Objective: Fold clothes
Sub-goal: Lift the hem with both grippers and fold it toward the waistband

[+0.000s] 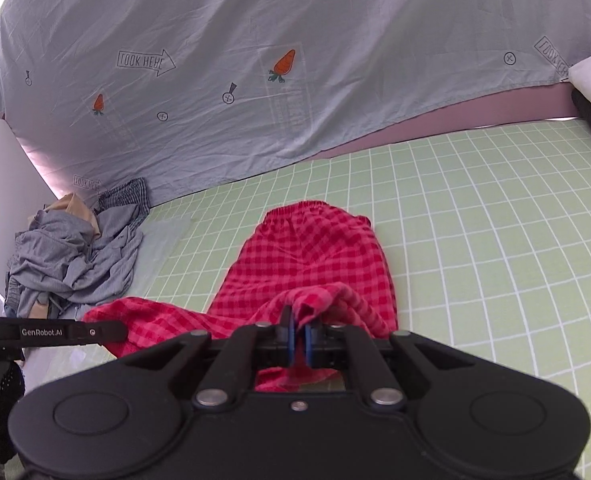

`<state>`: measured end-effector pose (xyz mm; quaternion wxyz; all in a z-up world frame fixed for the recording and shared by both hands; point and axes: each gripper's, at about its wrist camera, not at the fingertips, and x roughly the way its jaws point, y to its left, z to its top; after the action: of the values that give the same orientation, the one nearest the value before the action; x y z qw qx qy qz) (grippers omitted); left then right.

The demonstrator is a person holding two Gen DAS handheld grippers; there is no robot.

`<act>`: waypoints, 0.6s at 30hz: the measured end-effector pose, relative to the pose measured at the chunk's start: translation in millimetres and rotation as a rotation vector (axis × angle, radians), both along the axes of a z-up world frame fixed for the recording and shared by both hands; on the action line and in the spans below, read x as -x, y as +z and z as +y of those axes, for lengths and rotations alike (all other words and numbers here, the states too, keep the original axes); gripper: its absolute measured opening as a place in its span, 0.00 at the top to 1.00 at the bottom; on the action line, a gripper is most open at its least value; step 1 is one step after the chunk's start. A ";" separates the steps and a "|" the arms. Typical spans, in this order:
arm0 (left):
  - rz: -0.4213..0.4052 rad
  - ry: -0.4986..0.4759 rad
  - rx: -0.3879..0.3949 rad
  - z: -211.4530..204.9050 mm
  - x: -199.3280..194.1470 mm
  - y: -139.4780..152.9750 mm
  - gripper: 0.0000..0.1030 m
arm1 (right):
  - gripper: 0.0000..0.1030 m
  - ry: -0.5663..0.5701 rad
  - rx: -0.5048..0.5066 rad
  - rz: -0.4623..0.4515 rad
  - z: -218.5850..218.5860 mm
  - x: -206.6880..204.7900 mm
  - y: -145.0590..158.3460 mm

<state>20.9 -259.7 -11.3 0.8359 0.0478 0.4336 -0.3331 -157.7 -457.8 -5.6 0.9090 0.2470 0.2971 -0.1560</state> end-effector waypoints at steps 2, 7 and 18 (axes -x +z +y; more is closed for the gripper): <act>0.004 -0.004 0.001 -8.9 -13.8 -3.1 0.92 | 0.95 -0.008 0.001 -0.005 -8.4 -13.4 -1.0; 0.035 -0.024 -0.026 -39.9 -56.1 -24.9 0.91 | 0.95 -0.030 -0.022 0.009 -36.1 -46.9 -12.5; 0.108 0.024 -0.092 -88.1 -151.9 -70.7 0.70 | 0.85 -0.164 -0.194 0.097 -125.5 -106.2 -78.7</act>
<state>172.8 -347.8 -81.9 0.8122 0.0628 0.4935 -0.3047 -51.4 -583.3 -84.3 0.8497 0.3494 0.3333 -0.2120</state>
